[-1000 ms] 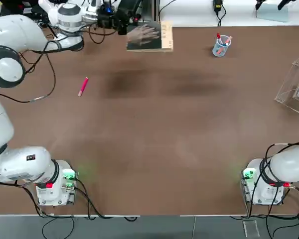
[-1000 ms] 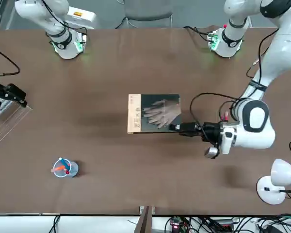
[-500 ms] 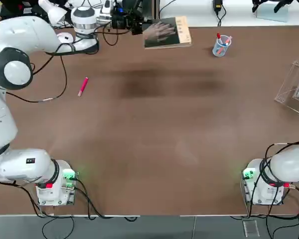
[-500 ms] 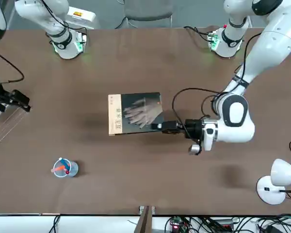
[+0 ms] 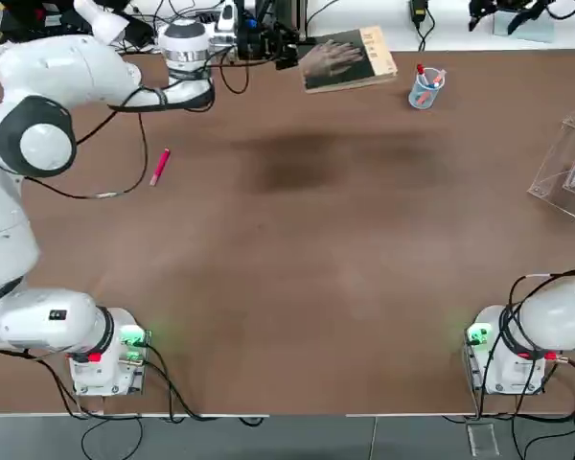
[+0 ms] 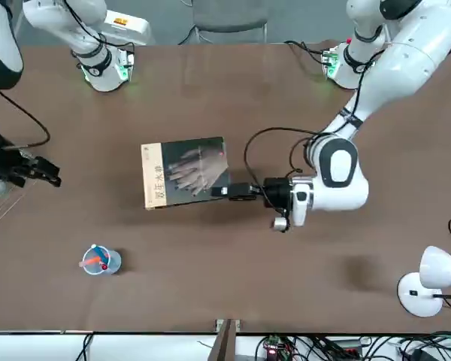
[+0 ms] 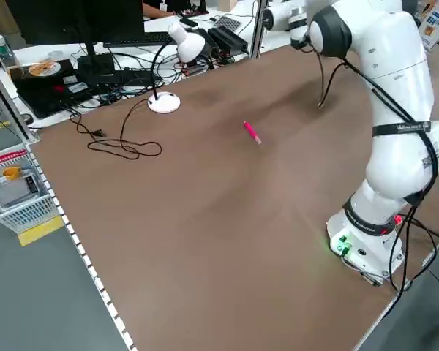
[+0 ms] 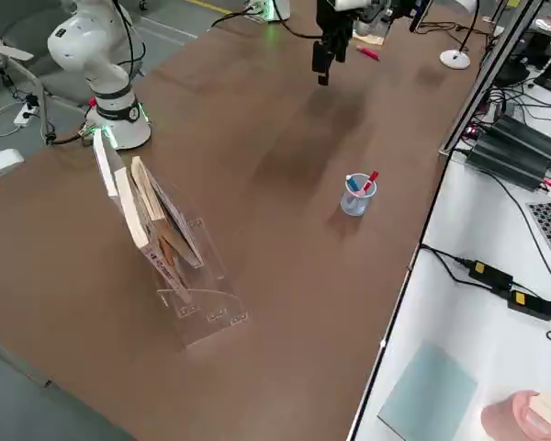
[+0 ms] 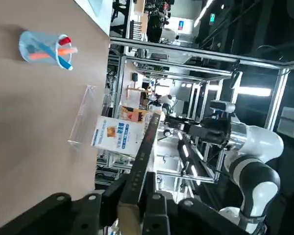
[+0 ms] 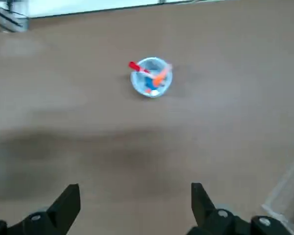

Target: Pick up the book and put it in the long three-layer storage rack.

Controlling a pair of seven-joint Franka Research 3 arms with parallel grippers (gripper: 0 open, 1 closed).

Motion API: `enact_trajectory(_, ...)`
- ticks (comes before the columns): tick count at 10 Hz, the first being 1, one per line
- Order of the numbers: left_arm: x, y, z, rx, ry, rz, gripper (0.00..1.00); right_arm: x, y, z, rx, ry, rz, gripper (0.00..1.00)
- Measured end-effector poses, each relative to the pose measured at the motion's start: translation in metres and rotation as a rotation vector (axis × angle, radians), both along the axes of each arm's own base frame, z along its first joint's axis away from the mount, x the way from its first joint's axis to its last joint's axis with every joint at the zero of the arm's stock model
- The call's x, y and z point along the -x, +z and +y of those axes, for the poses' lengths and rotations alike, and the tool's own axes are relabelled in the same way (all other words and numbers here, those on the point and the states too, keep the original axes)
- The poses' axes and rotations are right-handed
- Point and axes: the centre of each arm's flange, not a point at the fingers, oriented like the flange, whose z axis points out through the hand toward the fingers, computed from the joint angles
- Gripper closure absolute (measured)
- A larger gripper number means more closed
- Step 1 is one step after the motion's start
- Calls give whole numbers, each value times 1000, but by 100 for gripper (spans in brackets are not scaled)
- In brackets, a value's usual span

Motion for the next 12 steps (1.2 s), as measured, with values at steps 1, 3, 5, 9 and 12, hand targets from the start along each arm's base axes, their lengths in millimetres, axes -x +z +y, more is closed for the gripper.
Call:
enact_trajectory(1,3,0,-8,-1,6,5,96,-3,-4,0,-59,-1,7,0)
enact_trajectory(3,6,-2,-19,-2,18,13,96,-7,-5,-11,-185,1,8,0)
enact_trajectory(5,6,-6,-23,-1,22,19,96,-7,-2,-32,-297,1,23,0)
enact_trajectory(9,4,-9,-21,-1,27,22,96,-9,-14,-75,-538,23,39,0)
enact_trajectory(12,3,-9,-21,0,28,22,96,-22,-52,-88,-789,-13,80,0)
